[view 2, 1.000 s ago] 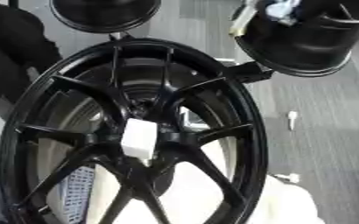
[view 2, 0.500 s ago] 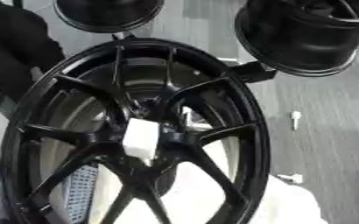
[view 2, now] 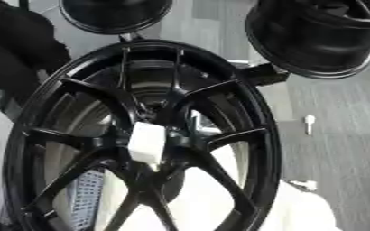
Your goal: Pull the pin out of the wheel hub.
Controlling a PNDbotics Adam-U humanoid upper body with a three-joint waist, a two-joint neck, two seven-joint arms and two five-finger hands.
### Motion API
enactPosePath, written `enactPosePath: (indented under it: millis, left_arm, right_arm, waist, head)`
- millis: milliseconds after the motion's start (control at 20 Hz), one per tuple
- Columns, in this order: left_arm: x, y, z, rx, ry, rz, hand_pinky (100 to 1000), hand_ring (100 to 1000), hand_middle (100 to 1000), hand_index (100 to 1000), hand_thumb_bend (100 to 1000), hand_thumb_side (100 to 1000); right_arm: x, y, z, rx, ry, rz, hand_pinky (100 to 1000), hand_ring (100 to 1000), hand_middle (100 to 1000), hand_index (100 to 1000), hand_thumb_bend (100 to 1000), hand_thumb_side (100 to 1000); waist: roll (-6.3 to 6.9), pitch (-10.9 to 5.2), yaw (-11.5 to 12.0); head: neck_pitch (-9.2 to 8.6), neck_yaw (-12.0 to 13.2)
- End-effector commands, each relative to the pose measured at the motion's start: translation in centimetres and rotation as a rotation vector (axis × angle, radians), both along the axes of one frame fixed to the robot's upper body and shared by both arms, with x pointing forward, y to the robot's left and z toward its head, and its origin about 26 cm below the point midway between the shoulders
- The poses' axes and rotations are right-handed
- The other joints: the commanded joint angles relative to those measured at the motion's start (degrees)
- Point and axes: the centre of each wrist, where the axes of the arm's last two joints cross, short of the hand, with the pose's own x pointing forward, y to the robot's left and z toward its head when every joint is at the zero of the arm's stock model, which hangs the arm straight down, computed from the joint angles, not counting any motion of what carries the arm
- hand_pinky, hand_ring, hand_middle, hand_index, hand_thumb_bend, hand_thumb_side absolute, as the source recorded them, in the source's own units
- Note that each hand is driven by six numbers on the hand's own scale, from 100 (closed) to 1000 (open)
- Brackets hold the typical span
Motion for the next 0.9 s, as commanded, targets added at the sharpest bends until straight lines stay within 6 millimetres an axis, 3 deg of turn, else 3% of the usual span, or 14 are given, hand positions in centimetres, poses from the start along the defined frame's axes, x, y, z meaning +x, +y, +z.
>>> enactPosePath:
  millis: [50, 550, 700, 900]
  left_arm:
    - [-0.3, 0.4, 0.9, 0.026, -0.026, 0.015, 751, 739, 704, 796, 529, 352]
    - [-0.3, 0.4, 0.9, 0.02, -0.021, 0.018, 750, 738, 699, 793, 534, 351]
    - [-0.3, 0.5, 0.9, 0.021, -0.022, 0.018, 751, 738, 698, 794, 534, 351]
    - [-0.3, 0.4, 0.9, 0.021, -0.022, 0.016, 750, 738, 698, 794, 534, 351]
  right_arm:
    - [-0.7, -0.7, 1.6, -0.024, -0.032, -0.057, 898, 887, 856, 892, 242, 235]
    - [-1.0, -0.5, 1.8, -0.039, -0.093, -0.113, 888, 880, 844, 878, 258, 179]
    - [-1.0, 0.0, 2.3, -0.053, -0.141, -0.104, 865, 829, 773, 844, 167, 164]
    - [-0.8, 2.0, 3.6, -0.086, -0.241, -0.043, 850, 788, 707, 823, 100, 208]
  waist:
    - [0.05, -1.07, -0.1]
    - [0.09, -1.14, -0.3]
    - [0.12, -1.17, -0.4]
    - [0.26, -1.18, -0.4]
  head:
    - [-0.18, 0.1]
    - [-0.08, -0.1]
    - [-0.12, 0.0]
    - [-0.3, -0.2]
